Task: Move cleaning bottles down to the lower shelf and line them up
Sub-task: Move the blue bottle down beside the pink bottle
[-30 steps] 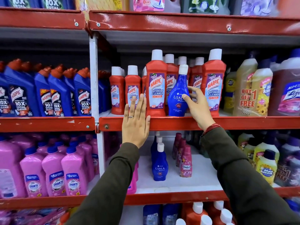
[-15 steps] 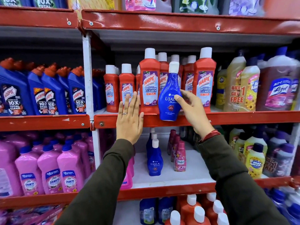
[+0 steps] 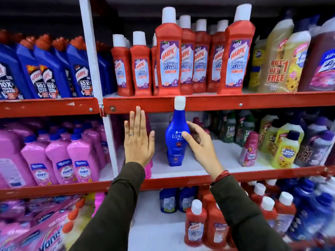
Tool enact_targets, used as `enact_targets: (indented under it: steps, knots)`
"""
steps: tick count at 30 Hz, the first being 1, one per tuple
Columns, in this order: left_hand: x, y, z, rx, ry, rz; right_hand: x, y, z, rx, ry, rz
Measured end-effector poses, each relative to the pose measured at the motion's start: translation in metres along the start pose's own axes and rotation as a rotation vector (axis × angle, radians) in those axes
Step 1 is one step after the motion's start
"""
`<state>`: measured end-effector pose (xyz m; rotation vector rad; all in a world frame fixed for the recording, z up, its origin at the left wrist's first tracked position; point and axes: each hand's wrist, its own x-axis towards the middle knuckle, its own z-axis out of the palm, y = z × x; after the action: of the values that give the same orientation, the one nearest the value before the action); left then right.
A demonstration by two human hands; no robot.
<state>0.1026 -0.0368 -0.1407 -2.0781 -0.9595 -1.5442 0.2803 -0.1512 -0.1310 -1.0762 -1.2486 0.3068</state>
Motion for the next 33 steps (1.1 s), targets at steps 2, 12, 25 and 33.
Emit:
enact_targets:
  steps: [2,12,25,33]
  knots:
    - [-0.021,-0.006,0.006,0.022,-0.043,-0.039,-0.010,0.020,0.005,-0.013,-0.011,0.037]
    - [-0.120,-0.030,0.042,0.041,-0.222,-0.077,-0.042,0.090,0.008,-0.041,-0.015,0.235]
    - [-0.147,-0.041,0.070,0.183,-0.202,-0.033,-0.036,0.122,0.008,-0.096,-0.034,0.294]
    - [-0.148,-0.041,0.071,0.180,-0.190,-0.032,-0.040,0.123,0.009,-0.088,-0.031,0.297]
